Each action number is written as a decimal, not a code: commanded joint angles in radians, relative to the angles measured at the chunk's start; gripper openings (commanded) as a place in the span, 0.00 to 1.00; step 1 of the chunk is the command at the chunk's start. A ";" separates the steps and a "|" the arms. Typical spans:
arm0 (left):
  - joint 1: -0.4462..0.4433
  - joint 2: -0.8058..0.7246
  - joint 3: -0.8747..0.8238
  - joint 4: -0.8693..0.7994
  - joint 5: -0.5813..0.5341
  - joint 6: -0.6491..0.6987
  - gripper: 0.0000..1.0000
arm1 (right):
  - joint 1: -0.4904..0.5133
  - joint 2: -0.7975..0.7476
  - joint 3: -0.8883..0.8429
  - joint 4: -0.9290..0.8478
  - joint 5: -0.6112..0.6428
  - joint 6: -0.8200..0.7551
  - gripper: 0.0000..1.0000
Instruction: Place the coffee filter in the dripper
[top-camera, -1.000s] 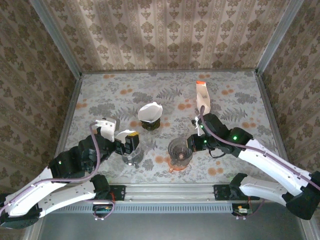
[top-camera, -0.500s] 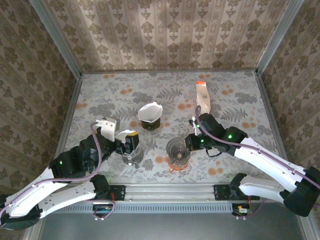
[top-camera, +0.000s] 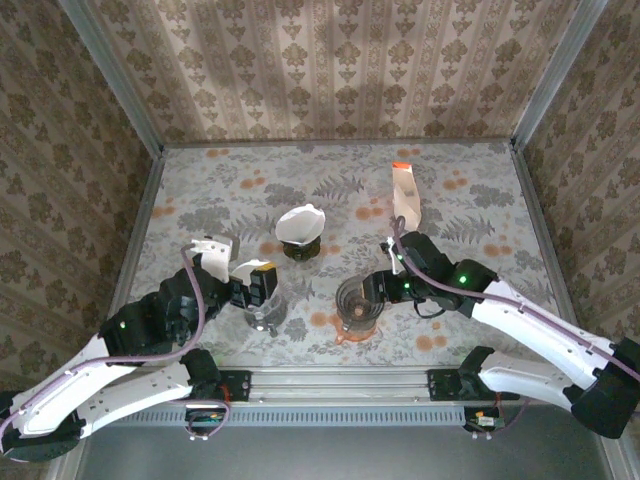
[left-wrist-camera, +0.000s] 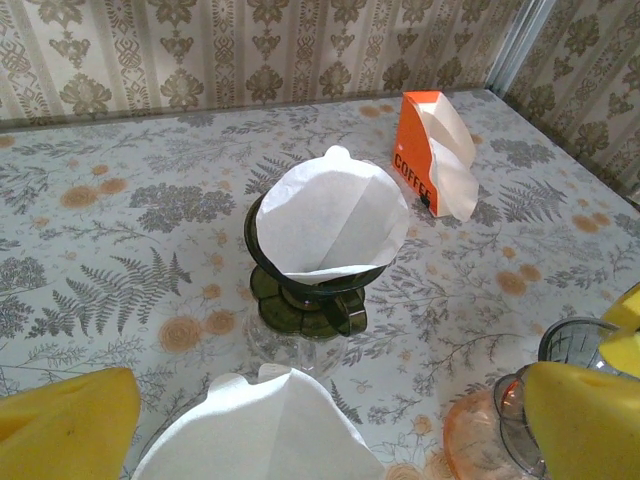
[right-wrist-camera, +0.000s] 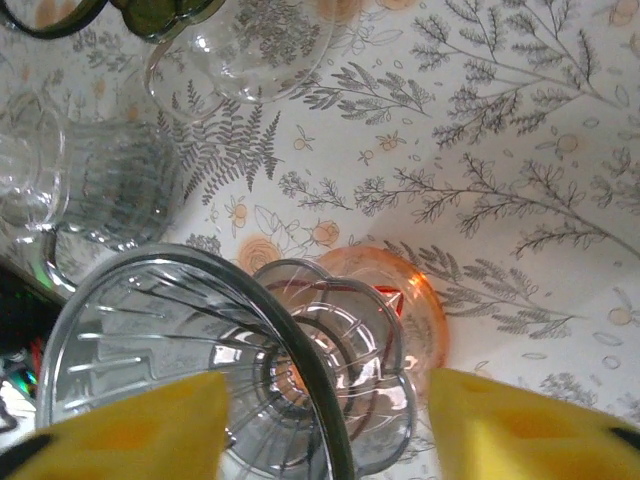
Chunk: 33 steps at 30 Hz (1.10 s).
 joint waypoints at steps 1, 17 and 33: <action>0.007 -0.008 -0.008 0.004 0.006 0.005 1.00 | 0.006 -0.039 -0.003 0.002 0.026 0.001 0.70; 0.015 -0.041 -0.005 0.082 0.057 0.046 1.00 | -0.298 0.261 0.267 0.160 0.334 -0.176 0.60; 0.022 -0.094 -0.067 0.061 0.019 0.036 1.00 | -0.419 0.791 0.682 -0.005 0.489 -0.459 0.43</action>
